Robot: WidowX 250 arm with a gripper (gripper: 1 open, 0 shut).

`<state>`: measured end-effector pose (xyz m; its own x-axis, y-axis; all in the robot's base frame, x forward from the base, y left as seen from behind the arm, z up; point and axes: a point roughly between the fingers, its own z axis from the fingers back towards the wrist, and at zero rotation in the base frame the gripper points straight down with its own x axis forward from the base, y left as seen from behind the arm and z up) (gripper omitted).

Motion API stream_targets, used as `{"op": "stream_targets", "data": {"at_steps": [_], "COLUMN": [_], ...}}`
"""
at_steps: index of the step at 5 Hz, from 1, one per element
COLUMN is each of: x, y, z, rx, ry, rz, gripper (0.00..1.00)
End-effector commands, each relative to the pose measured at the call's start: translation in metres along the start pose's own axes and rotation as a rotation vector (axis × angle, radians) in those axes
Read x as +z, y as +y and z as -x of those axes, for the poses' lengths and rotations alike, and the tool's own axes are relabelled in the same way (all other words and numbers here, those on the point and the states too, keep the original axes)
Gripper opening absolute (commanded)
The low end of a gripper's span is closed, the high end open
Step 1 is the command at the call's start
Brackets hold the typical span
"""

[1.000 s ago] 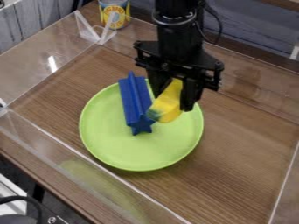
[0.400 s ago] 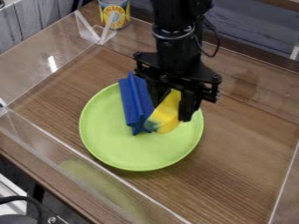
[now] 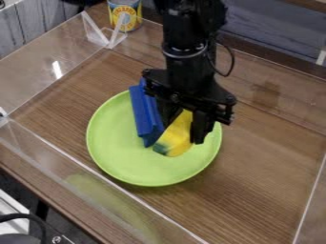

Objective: Put the banana in the green plate

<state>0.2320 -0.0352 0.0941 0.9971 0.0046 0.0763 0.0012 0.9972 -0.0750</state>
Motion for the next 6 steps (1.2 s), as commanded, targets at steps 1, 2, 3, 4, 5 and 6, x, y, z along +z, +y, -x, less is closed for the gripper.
{"op": "stream_targets", "data": {"at_steps": [1,2,3,4,5,6], "x": [0.0054,0.001,-0.0012,0.0012,0.0026,0.0037], "y": [-0.0007,0.0003,0.0005,0.0014,0.002,0.0025], "z": [-0.0022,-0.0005,-0.0006,-0.0001,-0.0004,-0.0008], "rx": [-0.008,-0.007,-0.002,0.011,0.021,0.03], "ry": [-0.045,-0.046,-0.048,-0.047,-0.051,-0.056], "rz": [0.008,0.01,0.015,0.021,0.03,0.038], "gripper": [0.0,0.0,1.0,1.0,1.0,1.0]}}
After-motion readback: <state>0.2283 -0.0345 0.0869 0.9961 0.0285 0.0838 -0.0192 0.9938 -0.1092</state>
